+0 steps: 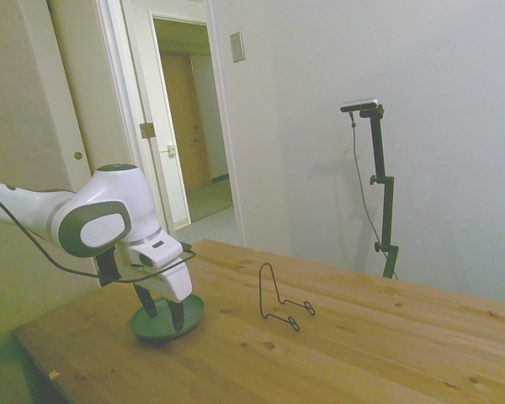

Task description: Load the plate

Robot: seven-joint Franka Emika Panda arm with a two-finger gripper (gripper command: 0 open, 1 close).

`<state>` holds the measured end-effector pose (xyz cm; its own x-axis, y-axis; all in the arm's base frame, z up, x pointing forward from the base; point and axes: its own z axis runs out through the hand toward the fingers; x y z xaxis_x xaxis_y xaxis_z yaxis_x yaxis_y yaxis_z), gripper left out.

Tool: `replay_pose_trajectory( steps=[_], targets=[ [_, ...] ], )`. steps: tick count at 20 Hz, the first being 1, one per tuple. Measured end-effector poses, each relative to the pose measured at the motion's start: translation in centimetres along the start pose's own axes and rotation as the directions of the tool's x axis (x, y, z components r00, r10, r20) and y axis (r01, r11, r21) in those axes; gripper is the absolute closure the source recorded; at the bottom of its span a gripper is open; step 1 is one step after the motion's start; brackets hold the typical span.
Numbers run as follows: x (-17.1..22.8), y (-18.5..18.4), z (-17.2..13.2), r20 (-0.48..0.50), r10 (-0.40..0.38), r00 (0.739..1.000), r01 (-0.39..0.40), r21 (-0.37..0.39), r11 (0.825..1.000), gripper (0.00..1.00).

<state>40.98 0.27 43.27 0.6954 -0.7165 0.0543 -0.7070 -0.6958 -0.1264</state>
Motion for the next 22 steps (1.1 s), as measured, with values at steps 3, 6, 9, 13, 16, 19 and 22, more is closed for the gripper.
replay_pose_trajectory(
  steps=[3,6,9,13,16,19,22],
  targets=[
    [0.1,-0.2,0.1,-0.006,-0.003,1.0,0.003,0.006,1.0,0.0],
    [-0.2,-1.9,0.2,-0.013,-0.021,1.0,0.022,0.013,1.0,0.0],
    [-0.1,-4.5,0.6,-0.023,-0.042,0.999,0.042,0.025,0.999,0.0],
    [-0.5,-8.7,2.2,-0.023,-0.085,0.996,0.085,0.016,0.996,0.0],
    [-2.1,-12.1,3.0,-0.02,-0.125,0.992,0.126,0.01,0.992,0.0],
    [-4.3,-14.7,2.9,-0.038,-0.159,0.987,0.159,-0.003,0.987,0.0],
    [-6.2,-15.7,2.5,-0.081,-0.177,0.981,0.173,-0.064,0.983,0.0]
  ],
)
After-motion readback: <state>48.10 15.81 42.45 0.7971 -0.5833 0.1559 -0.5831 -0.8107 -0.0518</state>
